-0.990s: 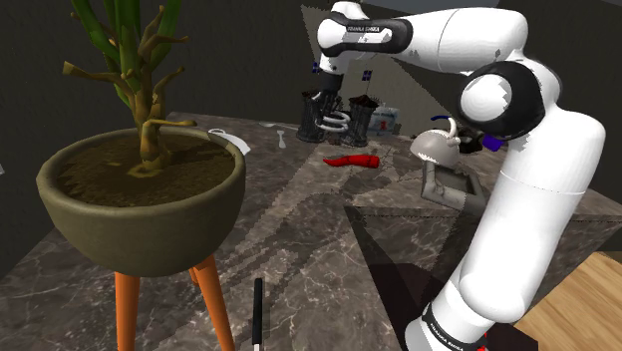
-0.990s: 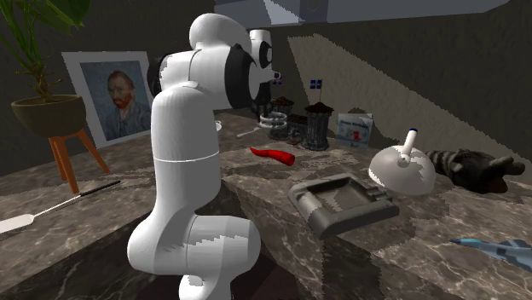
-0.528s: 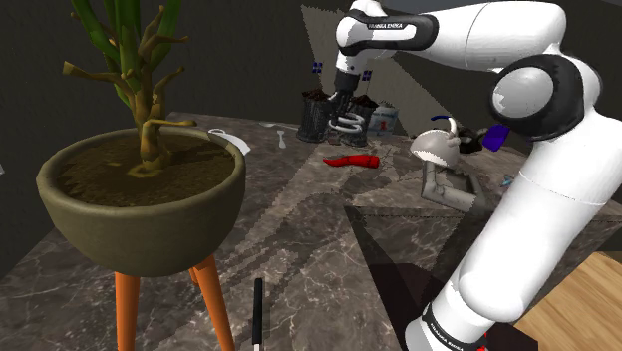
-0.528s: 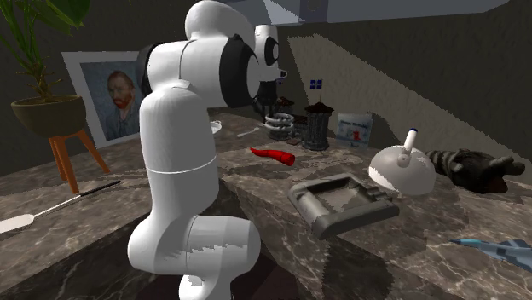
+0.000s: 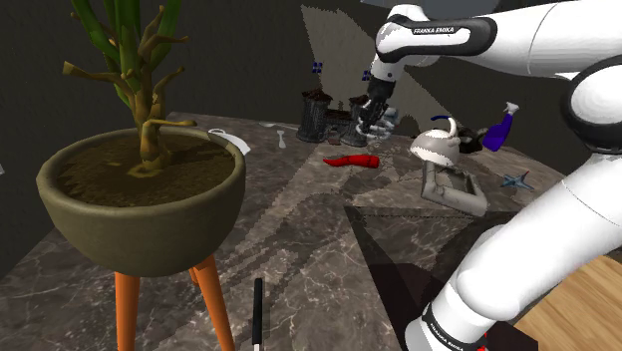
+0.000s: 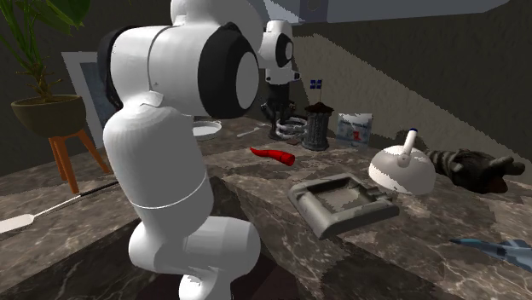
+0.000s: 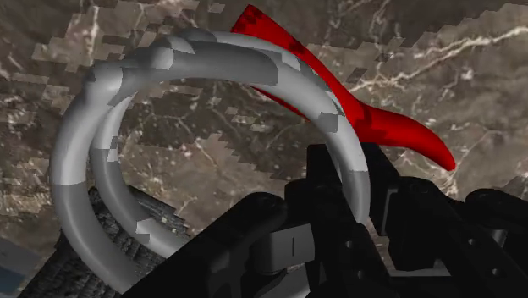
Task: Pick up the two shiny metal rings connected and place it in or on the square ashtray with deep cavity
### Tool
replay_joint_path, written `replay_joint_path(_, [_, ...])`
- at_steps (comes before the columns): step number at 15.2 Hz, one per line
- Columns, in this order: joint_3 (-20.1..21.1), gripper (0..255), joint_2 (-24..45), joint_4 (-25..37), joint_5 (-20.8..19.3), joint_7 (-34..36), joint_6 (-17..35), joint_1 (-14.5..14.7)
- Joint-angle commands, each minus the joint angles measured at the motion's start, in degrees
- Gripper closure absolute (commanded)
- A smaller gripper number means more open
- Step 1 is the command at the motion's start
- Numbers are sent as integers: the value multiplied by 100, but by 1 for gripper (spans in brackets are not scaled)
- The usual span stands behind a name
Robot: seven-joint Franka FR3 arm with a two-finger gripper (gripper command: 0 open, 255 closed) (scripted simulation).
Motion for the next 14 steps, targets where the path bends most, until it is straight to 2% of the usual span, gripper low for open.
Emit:
replay_joint_path(1, [-71,255,-336,-307,-102,-122,-12,-84])
replay_joint_path(7, [-333,255,-1295,-1081,-450,-543,-142,-395])
replay_joint_path(14, [-718,255,-2268,-1674,-913,-1147,-435,-826])
